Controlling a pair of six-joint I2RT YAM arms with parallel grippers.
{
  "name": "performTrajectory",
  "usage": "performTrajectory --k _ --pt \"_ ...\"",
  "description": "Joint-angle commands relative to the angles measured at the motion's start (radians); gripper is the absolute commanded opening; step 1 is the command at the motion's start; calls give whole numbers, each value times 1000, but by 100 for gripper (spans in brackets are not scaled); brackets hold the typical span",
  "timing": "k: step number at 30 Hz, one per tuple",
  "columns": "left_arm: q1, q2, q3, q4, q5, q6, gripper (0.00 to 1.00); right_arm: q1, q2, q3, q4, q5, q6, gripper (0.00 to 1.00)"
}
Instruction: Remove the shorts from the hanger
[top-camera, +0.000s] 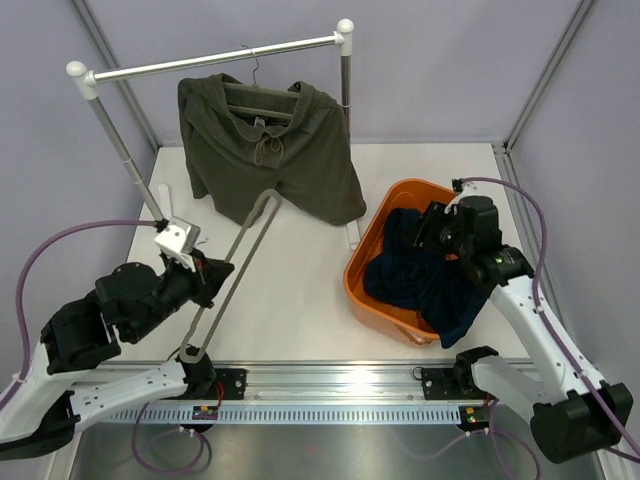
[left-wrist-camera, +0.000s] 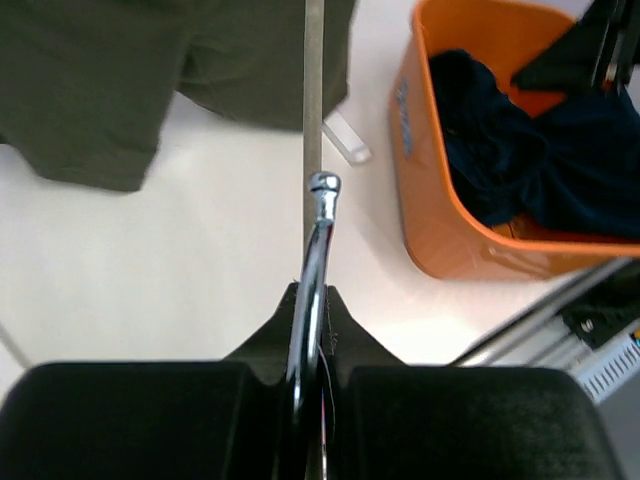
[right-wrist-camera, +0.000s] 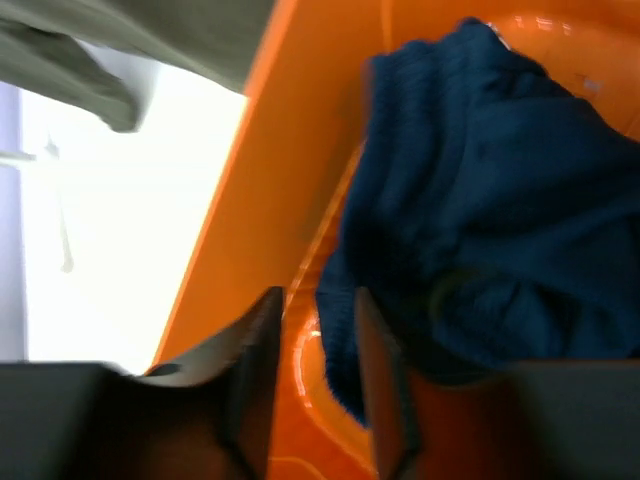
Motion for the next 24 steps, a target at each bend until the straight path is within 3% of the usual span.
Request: performTrajectory --k 1,2,6,10,15,24 --pt "-3 54 17 14 239 39 0 -5 -94 91 -17 -2 -21 49" --pt "-3 61 10 17 275 44 0 -5 -108 104 -38 -1 -27 56" --pt "-3 103 -31 43 404 61 0 -5 -169 171 -77 -20 -37 64" --pt "-3 118 -59 87 530 78 0 43 -183 219 -74 -48 -24 64" --pt "-3 170 -71 133 651 99 0 340 -93 337 -62 190 -41 63" --pt "-3 236 -56 167 711 119 0 662 142 450 -11 452 -50 63"
